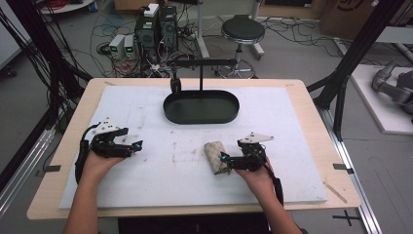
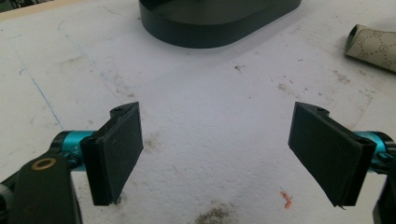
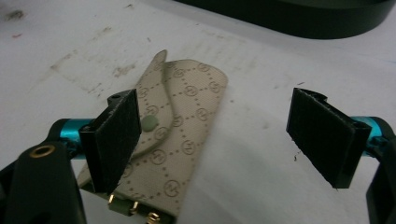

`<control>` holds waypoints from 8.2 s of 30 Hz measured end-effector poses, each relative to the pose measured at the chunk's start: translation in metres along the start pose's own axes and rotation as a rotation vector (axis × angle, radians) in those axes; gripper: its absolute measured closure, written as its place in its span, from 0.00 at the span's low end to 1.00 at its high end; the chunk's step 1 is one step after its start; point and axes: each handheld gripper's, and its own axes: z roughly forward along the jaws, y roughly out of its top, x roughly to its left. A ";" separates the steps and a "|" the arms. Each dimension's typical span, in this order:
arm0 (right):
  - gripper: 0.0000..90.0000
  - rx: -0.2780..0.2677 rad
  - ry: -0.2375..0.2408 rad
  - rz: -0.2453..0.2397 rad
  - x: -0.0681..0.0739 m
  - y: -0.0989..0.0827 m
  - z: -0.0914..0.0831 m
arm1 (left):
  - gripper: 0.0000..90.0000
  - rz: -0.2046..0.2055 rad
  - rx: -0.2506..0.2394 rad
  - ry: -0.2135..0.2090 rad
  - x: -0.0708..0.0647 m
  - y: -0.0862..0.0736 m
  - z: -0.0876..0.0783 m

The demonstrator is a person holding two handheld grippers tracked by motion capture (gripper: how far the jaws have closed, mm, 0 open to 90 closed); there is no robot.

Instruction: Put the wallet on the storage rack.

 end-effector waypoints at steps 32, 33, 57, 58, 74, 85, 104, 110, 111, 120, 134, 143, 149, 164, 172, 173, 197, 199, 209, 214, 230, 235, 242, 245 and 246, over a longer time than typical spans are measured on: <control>0.19 0.151 -0.047 -0.070 0.043 -0.010 0.029 | 0.20 0.009 0.019 -0.003 -0.004 -0.001 0.003; 0.23 0.149 -0.049 -0.073 0.043 -0.011 0.028 | 0.20 0.012 0.019 -0.002 -0.004 -0.001 0.003; 0.41 0.037 0.029 -0.132 0.009 0.015 0.001 | 0.20 0.022 0.005 -0.004 -0.004 0.002 -0.003; 0.41 0.037 0.029 -0.132 0.009 0.015 0.001 | 0.20 0.022 0.004 -0.004 -0.004 0.002 -0.003; 0.41 0.021 0.091 -0.260 -0.037 0.082 0.000 | 0.20 0.033 0.018 -0.001 -0.005 0.005 -0.003; 0.41 0.036 0.118 -0.341 -0.050 0.122 0.025 | 0.20 0.037 0.018 -0.009 -0.006 0.006 -0.003; 0.41 0.077 0.146 -0.335 -0.068 0.153 0.087 | 0.20 0.036 0.024 -0.007 -0.007 0.007 -0.001; 0.41 0.100 0.130 -0.333 -0.071 0.152 0.107 | 0.20 0.040 0.032 -0.009 -0.008 0.006 0.001; 0.41 0.105 0.128 -0.338 -0.072 0.151 0.111 | 0.20 0.041 0.035 -0.009 -0.008 0.006 0.001; 0.41 0.145 0.097 -0.342 -0.076 0.151 0.134 | 0.20 0.040 0.037 -0.005 -0.007 0.006 0.002; 0.40 0.227 0.079 -0.321 -0.077 0.143 0.165 | 0.20 0.039 0.046 -0.001 -0.007 0.005 0.004; 0.35 0.257 0.074 -0.306 -0.079 0.141 0.168 | 0.20 0.041 0.059 -0.006 -0.007 0.004 0.005; 0.27 0.229 0.068 -0.291 -0.080 0.147 0.157 | 0.20 0.044 0.065 -0.006 -0.007 0.004 0.006; 0.25 0.148 0.063 -0.258 -0.078 0.158 0.095 | 0.20 0.048 0.059 -0.011 -0.009 0.005 0.006; 0.23 0.104 0.062 -0.212 -0.082 0.143 0.058 | 0.20 0.053 0.055 -0.018 -0.012 0.006 0.007; 0.23 0.076 0.060 -0.218 -0.082 0.141 0.052 | 0.20 0.054 0.057 -0.017 -0.012 0.006 0.007; 0.23 -0.088 0.084 -0.147 -0.090 0.062 -0.019 | 0.20 0.044 0.025 -0.030 -0.017 0.007 0.011; 0.23 -0.099 0.078 -0.140 -0.091 0.055 -0.022 | 0.20 0.044 0.022 -0.032 -0.017 0.007 0.011; 0.23 -0.164 0.052 -0.074 -0.093 0.016 -0.033 | 0.20 0.032 0.018 -0.039 -0.017 0.006 0.014; 0.23 -0.172 0.022 -0.042 -0.095 -0.004 -0.033 | 0.20 0.016 0.009 -0.038 -0.016 0.004 0.016; 0.22 -0.155 -0.025 -0.024 -0.103 -0.024 -0.040 | 0.20 0.027 -0.003 -0.051 -0.023 0.004 0.028; 0.22 -0.157 -0.025 -0.015 -0.104 -0.025 -0.041 | 0.20 0.029 0.003 -0.057 -0.027 0.004 0.030; 0.22 -0.154 -0.026 -0.008 -0.107 -0.026 -0.040 | 0.20 0.028 0.001 -0.055 -0.027 0.004 0.029; 0.22 -0.151 -0.026 -0.008 -0.107 -0.026 -0.038 | 0.20 0.024 0.008 -0.056 -0.027 0.004 0.030; 0.22 -0.147 -0.024 -0.008 -0.107 -0.026 -0.038 | 0.20 0.026 0.009 -0.057 -0.027 0.004 0.030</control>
